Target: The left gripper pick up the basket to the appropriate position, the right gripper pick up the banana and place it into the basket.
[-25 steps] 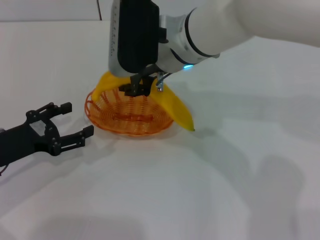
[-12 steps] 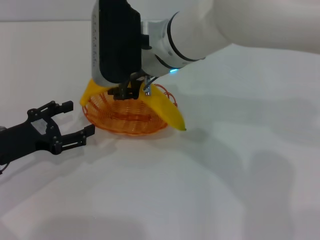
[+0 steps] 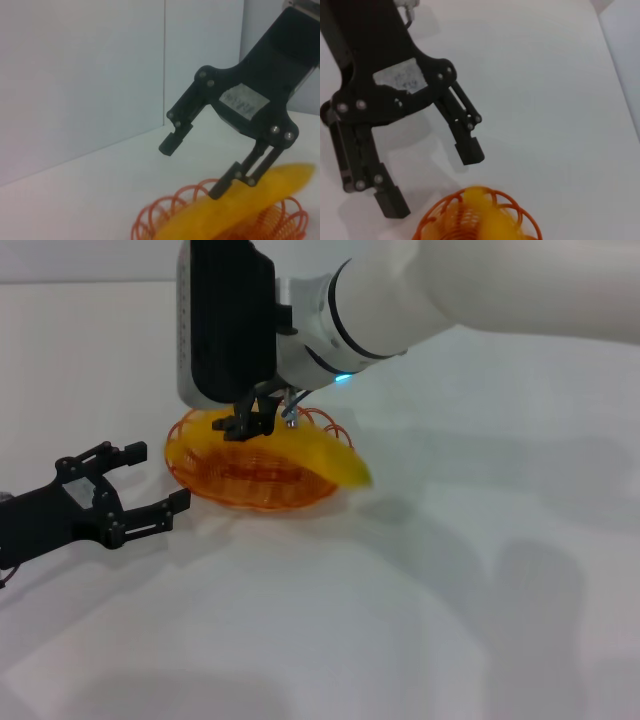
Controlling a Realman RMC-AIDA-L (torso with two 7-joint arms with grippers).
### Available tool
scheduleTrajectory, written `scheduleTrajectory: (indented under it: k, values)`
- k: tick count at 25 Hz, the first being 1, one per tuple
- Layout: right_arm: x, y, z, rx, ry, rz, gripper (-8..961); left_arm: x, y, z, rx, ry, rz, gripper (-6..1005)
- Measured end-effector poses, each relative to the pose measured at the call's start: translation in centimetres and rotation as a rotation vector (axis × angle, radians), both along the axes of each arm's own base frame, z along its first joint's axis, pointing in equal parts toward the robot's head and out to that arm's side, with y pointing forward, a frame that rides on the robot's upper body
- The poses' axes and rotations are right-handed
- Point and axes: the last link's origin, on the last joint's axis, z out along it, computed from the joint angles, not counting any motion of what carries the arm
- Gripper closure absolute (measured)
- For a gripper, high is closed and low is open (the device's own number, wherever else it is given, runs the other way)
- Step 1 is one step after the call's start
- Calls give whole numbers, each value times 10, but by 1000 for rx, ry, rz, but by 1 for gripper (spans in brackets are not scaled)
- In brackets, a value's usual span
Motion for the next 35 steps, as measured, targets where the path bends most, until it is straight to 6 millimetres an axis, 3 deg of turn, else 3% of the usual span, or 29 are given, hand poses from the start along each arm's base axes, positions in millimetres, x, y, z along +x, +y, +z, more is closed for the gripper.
scheduleTrajectory:
  k: [5, 10, 12, 23, 35]
  values:
    - [1, -1, -1, -2, -4, 4, 296, 0, 0, 0, -2, 2, 0, 108]
    - [-3, -5, 0, -9, 19, 8, 72, -2, -2, -2, -5, -1, 9, 108]
    - [-4, -9, 5, -11, 45, 5, 71, -3, -3, -1, -4, -1, 13, 108]
    - [26, -16, 76, -94, 237, -95, 72, -5, -5, 0, 2, -5, 19, 108]
    - [76, -26, 129, -191, 423, -171, 73, -5, -5, 0, 4, -4, 14, 108]
